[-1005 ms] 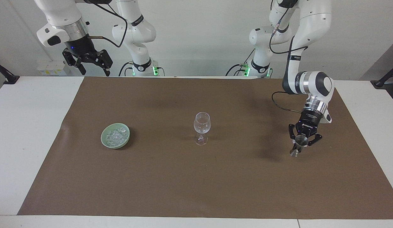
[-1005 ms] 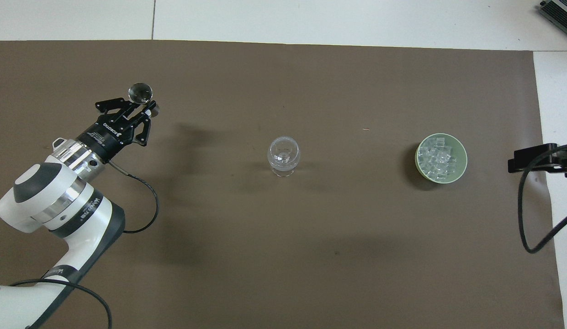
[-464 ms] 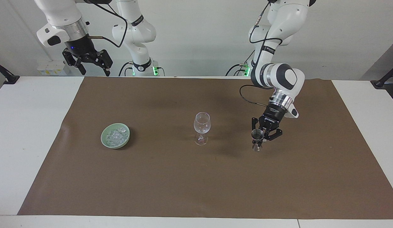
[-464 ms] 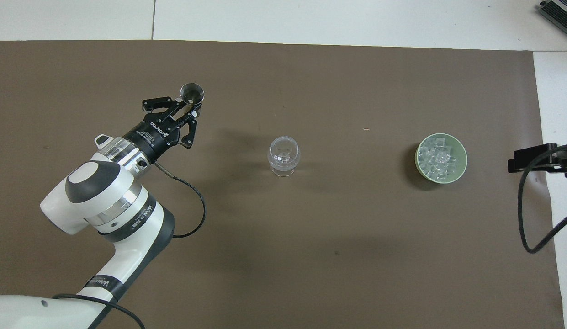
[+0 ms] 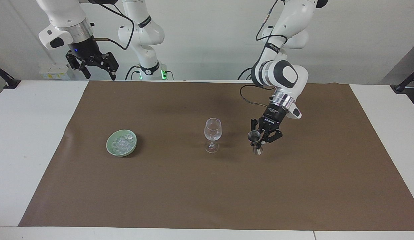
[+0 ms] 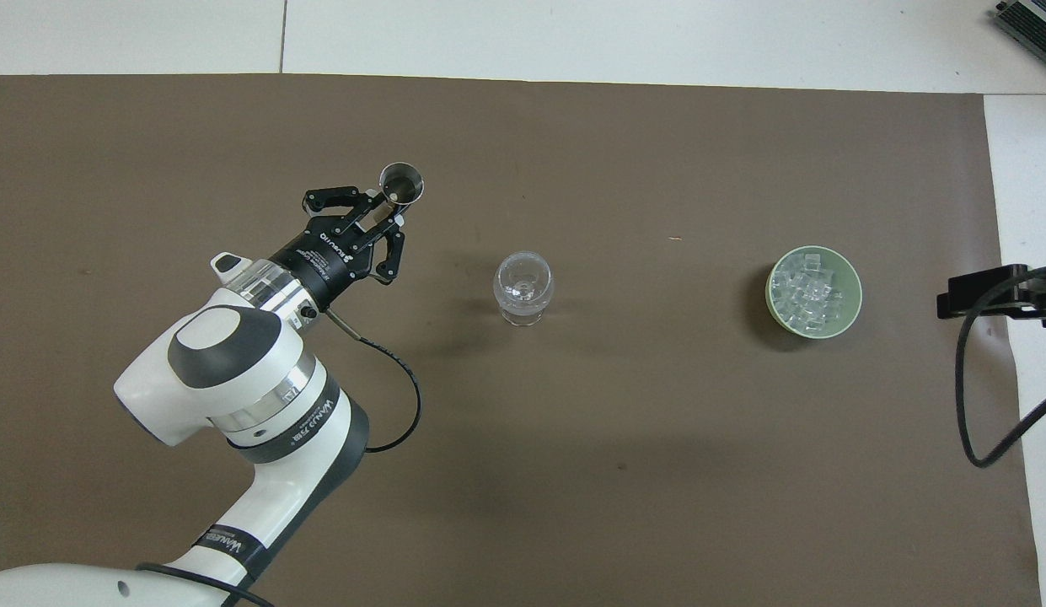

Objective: Pour wine and add ice with both arms
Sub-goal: 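Lift the silver bottle with the left gripper and carry it to the glass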

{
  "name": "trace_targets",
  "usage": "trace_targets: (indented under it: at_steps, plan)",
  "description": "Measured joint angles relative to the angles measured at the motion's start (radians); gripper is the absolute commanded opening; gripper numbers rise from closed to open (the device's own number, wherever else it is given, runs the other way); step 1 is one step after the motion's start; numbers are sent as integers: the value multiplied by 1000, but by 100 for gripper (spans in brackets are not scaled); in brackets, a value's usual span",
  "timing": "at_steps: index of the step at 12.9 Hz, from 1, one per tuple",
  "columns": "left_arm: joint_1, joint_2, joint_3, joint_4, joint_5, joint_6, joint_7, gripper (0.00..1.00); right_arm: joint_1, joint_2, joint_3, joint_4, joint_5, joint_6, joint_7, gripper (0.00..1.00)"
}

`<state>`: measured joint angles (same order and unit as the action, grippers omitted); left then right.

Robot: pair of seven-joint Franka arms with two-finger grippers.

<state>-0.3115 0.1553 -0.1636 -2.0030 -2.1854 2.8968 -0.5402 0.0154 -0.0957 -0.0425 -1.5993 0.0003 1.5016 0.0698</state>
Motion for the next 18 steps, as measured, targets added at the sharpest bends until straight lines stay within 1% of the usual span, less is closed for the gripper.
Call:
trace_targets:
  at_steps: [4,10,18]
  plan:
    - [-54,0,-8,12,0,64,20,0,0,0,0,0,0,0,0,100]
    - [-112,0,-11,22,4,136,120,0,0,0,0,0,0,0,0,100]
    - [-157,0,-16,49,105,223,142,0,0,0,0,0,0,0,0,100]
